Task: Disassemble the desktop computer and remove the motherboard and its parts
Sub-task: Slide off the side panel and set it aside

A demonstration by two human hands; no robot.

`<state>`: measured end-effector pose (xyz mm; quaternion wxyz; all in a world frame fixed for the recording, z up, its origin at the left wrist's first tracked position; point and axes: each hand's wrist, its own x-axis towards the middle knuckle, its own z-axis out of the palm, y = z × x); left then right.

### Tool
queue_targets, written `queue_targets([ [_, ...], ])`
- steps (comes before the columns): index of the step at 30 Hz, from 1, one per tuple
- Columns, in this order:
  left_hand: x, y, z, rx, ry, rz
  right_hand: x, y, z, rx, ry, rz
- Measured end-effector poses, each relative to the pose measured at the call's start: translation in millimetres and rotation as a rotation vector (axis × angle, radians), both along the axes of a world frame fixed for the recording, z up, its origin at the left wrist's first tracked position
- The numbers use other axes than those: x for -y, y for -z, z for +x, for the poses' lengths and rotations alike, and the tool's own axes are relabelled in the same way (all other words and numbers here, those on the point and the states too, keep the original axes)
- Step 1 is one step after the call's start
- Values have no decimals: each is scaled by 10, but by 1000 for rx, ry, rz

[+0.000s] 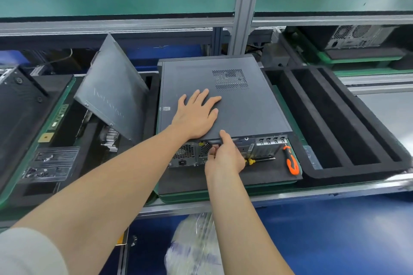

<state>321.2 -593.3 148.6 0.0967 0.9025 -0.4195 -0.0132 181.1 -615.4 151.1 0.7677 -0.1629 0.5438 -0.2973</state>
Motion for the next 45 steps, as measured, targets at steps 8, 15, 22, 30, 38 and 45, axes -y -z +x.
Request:
queue_targets([
  [8, -3, 8, -15, -2, -4, -2, -41, 31, 28, 92, -57, -97],
  [15, -6, 24, -11, -3, -2, 5, -7, 123, 36, 179, -86, -71],
  [22, -35, -3, -103, 2, 0, -5, -23, 91, -2, 254, -34, -40],
  [30, -102, -82, -214, -55, -13, -25, -52, 17, -113, 394, -52, -91],
  [38, -208, -288, -174, -111, -14, -28, -140, -119, -226, 369, -113, -156],
  [45, -220, -630, -170, -139, -5, 20, -112, -370, -237, 576, -125, -120],
])
